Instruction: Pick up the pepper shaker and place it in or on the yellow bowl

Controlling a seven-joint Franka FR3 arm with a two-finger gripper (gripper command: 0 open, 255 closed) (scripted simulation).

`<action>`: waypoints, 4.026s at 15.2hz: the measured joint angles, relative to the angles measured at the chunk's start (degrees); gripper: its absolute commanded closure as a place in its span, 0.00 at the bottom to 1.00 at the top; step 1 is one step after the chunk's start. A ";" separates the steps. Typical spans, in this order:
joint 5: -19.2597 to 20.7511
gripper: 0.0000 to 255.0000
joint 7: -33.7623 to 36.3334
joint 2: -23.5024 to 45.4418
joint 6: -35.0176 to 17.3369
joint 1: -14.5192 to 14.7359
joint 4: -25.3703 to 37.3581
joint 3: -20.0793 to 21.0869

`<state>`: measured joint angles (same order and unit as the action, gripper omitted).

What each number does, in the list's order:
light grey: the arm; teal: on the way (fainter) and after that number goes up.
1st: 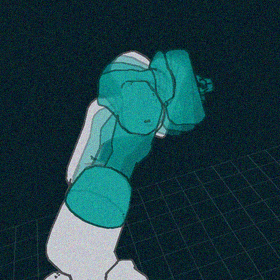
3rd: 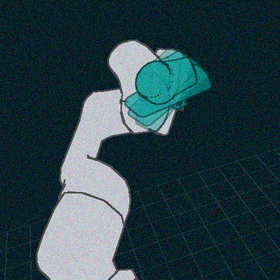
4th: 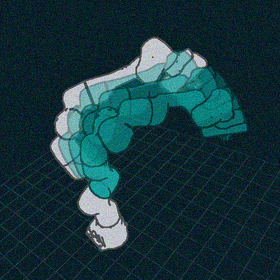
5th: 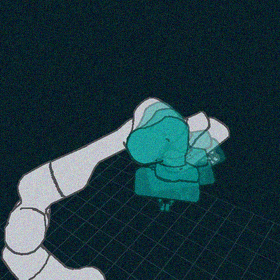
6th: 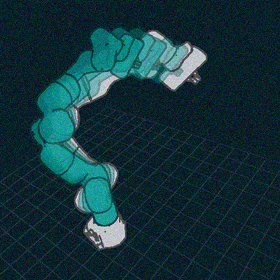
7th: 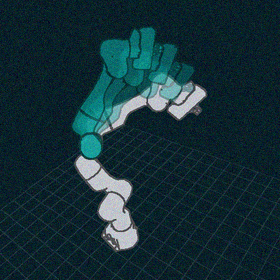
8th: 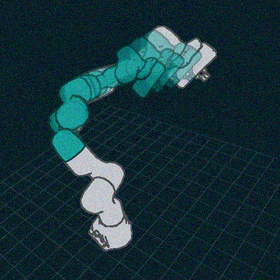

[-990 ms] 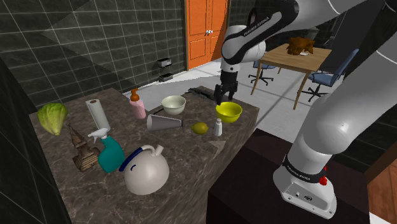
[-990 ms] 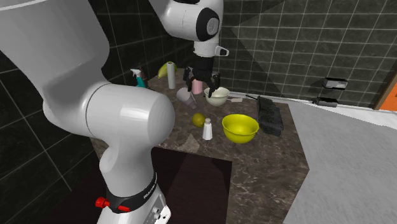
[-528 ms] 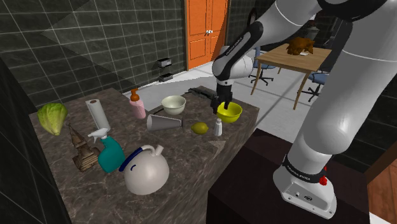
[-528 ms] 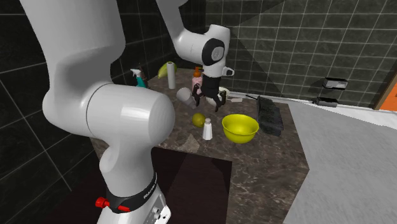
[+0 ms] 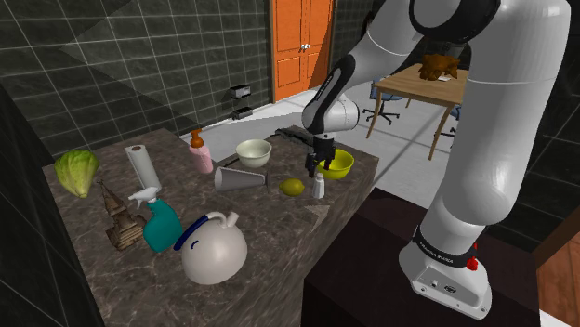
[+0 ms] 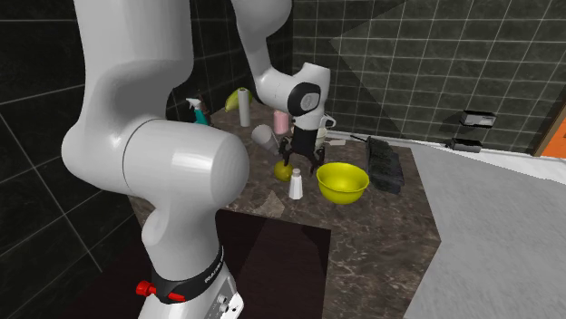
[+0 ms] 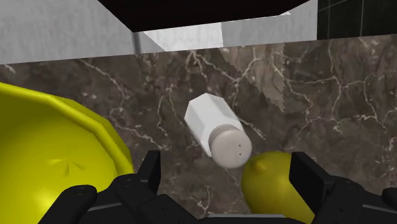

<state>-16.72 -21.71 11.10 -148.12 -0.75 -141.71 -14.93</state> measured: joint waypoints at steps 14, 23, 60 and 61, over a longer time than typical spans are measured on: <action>-2.35 1.00 -1.57 2.74 -2.52 -0.36 0.11 1.08; -1.02 1.00 -0.58 1.10 -1.16 -0.03 -0.10 0.46; 11.99 1.00 3.15 -14.85 26.64 -2.81 12.58 -5.98; 11.54 1.00 1.45 -13.16 27.97 -3.48 15.34 -6.85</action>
<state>-5.18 -20.26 -2.06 -120.15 -4.23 -126.37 -21.78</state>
